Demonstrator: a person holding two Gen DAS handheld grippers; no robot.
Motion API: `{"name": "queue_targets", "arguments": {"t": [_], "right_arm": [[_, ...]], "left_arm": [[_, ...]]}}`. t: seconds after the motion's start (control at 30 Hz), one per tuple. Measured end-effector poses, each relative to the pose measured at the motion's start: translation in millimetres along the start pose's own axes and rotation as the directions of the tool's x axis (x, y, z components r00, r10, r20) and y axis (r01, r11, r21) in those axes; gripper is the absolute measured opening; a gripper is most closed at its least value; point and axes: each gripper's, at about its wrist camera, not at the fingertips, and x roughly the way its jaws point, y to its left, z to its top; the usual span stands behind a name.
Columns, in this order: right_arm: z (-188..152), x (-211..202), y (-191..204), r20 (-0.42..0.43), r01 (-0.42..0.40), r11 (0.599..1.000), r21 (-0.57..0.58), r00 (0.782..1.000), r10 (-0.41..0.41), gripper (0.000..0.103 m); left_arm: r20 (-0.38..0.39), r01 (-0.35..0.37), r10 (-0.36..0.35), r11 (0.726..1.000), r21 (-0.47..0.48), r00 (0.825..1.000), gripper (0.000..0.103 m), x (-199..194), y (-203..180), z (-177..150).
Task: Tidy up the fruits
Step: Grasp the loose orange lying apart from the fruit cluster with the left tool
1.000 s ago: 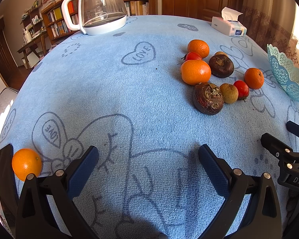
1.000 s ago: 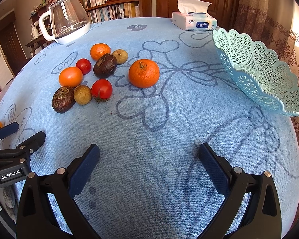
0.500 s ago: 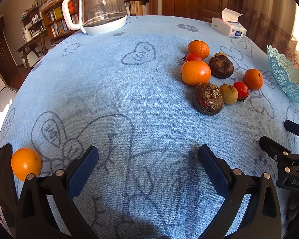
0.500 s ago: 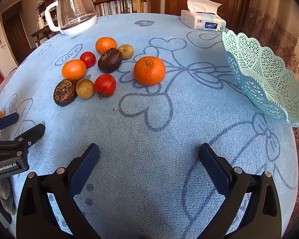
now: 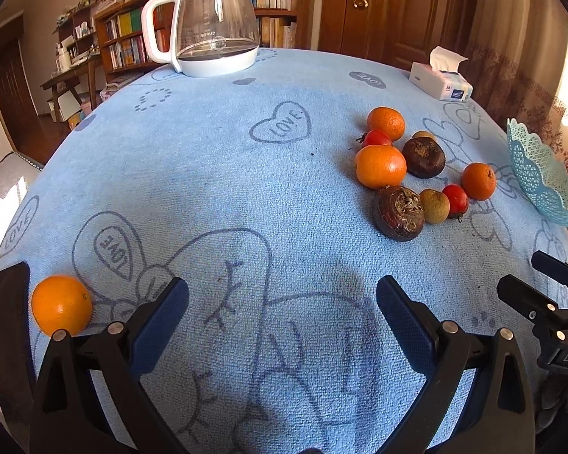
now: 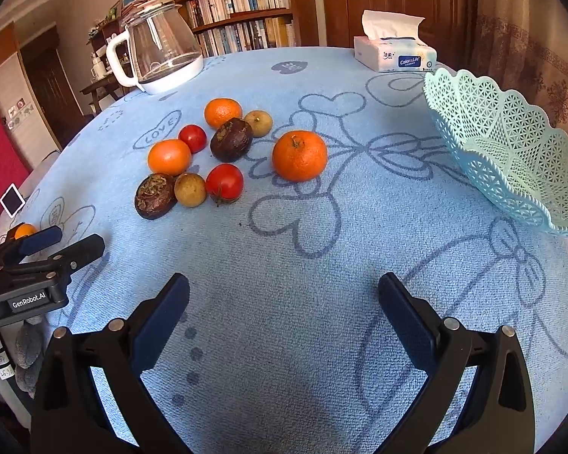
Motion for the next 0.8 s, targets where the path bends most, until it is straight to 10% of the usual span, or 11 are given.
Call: {"name": "queue_targets", "arguments": {"t": [0.43, 0.8], "right_arm": [[0, -25, -1, 0.141, -0.04, 0.998, 0.038, 0.989, 0.034, 0.101], [-1, -24, 2, 0.136, -0.03, 0.999, 0.019, 0.99, 0.027, 0.101]], "left_arm": [[0.169, -0.131, 0.135, 0.991, -0.033, 0.976, 0.098, -63, 32, -7], [0.126, -0.248, 0.257, 0.965, -0.084, 0.958, 0.086, -69, 92, -15]]}}
